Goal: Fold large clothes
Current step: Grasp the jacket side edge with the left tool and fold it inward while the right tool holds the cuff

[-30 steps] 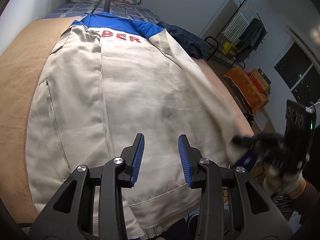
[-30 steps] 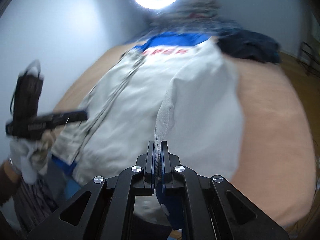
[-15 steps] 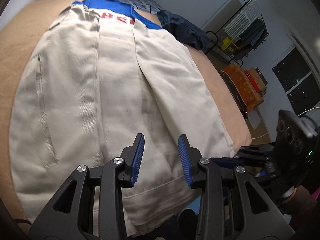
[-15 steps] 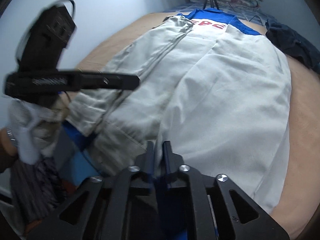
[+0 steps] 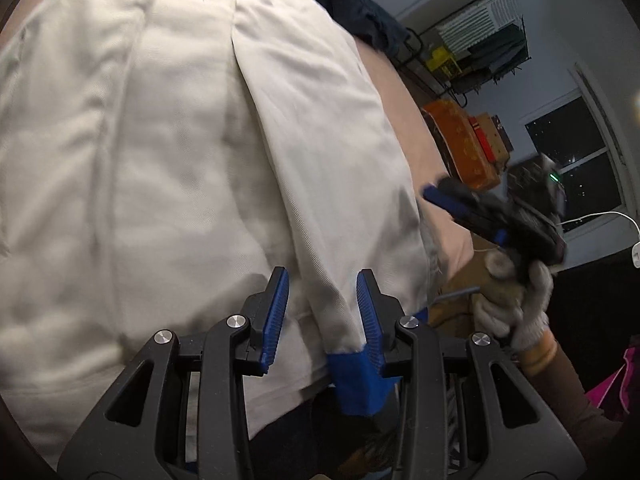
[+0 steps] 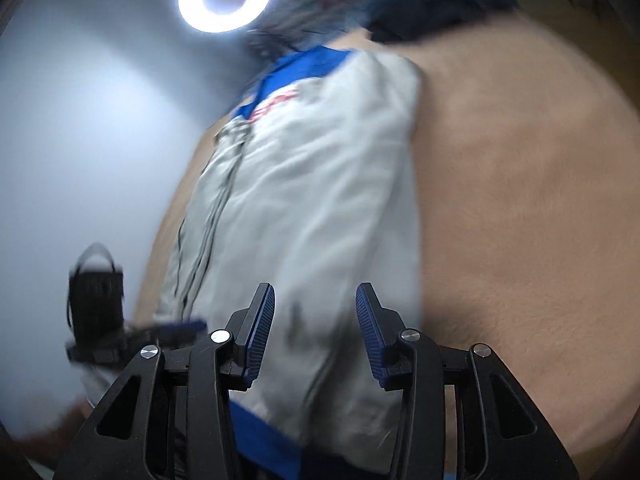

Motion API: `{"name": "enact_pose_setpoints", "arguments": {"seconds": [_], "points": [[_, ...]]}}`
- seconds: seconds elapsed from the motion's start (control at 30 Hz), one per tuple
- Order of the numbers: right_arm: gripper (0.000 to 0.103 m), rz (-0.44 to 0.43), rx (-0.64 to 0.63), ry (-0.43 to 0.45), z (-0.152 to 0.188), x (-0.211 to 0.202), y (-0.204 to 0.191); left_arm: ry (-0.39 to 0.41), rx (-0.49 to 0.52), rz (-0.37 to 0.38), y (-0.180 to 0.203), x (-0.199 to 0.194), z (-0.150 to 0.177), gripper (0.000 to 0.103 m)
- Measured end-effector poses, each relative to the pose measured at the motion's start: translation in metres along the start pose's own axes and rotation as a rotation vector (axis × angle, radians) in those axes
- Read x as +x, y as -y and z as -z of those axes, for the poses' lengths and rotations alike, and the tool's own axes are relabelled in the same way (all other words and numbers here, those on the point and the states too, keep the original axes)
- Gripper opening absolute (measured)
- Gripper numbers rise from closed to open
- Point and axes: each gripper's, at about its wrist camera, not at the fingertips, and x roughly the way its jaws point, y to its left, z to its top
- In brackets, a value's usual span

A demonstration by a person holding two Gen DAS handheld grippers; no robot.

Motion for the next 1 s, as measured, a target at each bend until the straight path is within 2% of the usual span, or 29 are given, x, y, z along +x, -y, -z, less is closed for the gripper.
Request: {"name": "enact_pose_setpoints", "arguments": {"seconds": [0.07,0.27,0.33,0.53,0.57,0.63,0.73,0.83,0.97,1.0], "points": [[0.041,-0.033,0.056,-0.012,-0.006,0.011,0.014,-0.023,-0.010,0.018,0.003,0.006,0.004,0.035],[0.041,0.009,0.051,-0.022,-0.022,0.041,0.017,-0.077,0.036,0.009,0.014,0.022,0.017,0.034],[0.041,-0.001,0.086,-0.006,-0.030,0.046,0.025,-0.086,0.039,0.005,0.016,0.024,0.019,0.019],[0.040,-0.056,0.205,0.063,-0.070,0.055,0.053,-0.088,0.039,0.008,0.022,0.026,0.017,0.010],[0.037,-0.055,0.211,0.071,-0.074,0.056,0.055,-0.087,0.041,0.005,0.023,0.026,0.018,0.010],[0.008,-0.052,0.239,0.084,-0.084,0.061,0.059,-0.088,0.038,0.002,0.022,0.025,0.020,0.008],[0.003,-0.040,0.249,0.091,-0.095,0.071,0.060,-0.088,0.025,0.019,0.022,0.023,0.022,0.006],[0.003,0.036,0.186,0.088,-0.102,0.072,0.048,-0.087,0.002,0.059,0.023,0.022,0.026,0.006],[0.002,0.111,0.115,0.103,-0.112,0.060,0.042,-0.096,-0.089,0.178,0.023,0.031,0.025,0.005],[0.002,0.135,0.108,0.113,-0.116,0.058,0.042,-0.098,-0.081,0.170,0.024,0.035,0.026,0.005]]}}
